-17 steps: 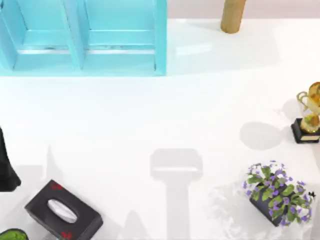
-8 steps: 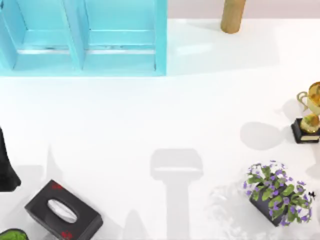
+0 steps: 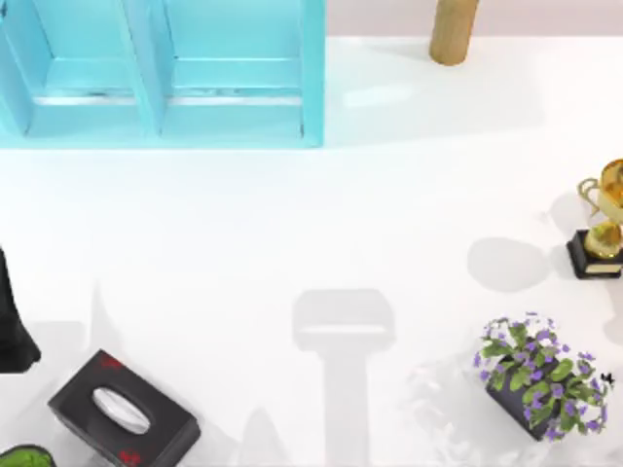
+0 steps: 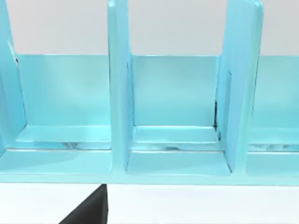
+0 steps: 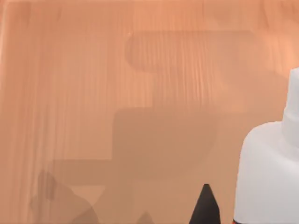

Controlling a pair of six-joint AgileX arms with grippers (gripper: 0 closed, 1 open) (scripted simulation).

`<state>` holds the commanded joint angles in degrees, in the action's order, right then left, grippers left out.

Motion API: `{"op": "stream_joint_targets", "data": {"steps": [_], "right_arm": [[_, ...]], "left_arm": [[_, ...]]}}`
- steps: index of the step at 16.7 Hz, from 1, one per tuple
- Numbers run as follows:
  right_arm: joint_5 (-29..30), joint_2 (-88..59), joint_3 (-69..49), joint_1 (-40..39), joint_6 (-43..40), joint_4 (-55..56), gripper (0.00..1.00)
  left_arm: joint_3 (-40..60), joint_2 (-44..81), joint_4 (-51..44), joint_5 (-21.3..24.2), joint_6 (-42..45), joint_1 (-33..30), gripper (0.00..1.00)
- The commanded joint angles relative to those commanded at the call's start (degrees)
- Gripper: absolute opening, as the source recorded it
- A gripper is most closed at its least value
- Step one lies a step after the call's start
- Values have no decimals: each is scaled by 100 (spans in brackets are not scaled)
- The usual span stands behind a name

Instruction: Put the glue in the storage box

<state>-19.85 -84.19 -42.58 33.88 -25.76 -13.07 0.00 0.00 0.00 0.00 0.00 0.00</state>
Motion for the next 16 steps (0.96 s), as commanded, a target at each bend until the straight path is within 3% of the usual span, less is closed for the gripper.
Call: {"op": "stream_joint_targets", "data": {"steps": [10, 16], "right_arm": [[0, 0, 0, 0, 0, 0, 98], [0, 0, 0, 0, 0, 0, 100]], "left_arm": [[0, 0, 0, 0, 0, 0, 100], [0, 0, 0, 0, 0, 0, 100]]}}
